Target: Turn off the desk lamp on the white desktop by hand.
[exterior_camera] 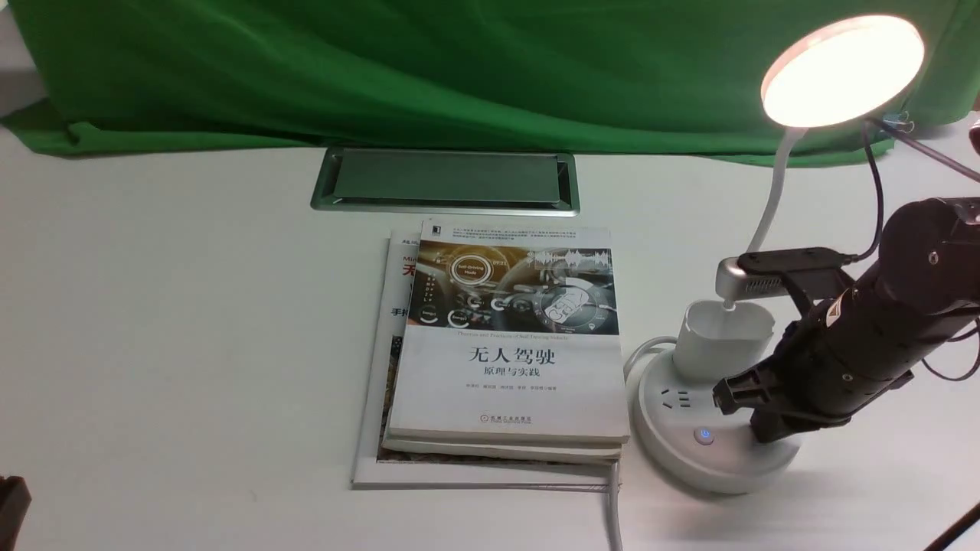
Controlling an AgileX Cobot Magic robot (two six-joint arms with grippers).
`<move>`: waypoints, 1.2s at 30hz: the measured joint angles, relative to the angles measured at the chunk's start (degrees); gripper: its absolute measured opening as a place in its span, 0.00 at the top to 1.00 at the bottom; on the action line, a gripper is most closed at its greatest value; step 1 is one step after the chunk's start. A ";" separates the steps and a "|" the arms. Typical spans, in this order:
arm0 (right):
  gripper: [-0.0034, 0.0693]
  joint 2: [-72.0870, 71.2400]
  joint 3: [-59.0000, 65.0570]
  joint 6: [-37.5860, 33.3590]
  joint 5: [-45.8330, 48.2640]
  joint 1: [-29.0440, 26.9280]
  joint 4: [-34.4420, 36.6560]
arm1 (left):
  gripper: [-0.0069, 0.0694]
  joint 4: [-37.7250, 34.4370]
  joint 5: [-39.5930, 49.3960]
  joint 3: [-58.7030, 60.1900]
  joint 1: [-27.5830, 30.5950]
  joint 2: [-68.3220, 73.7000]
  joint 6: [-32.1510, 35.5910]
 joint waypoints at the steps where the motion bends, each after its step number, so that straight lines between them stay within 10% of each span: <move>1: 0.89 -0.22 0.00 0.00 -0.06 0.00 0.00 | 0.88 0.00 0.00 0.00 0.00 0.00 0.00; 21: 0.89 -0.03 -0.06 0.22 -0.28 1.16 -0.73 | 0.88 0.00 0.00 0.00 0.00 0.00 0.00; 36: 0.89 -32.31 8.77 1.58 6.68 1.21 -2.91 | 0.88 0.00 0.00 0.00 0.00 0.00 0.00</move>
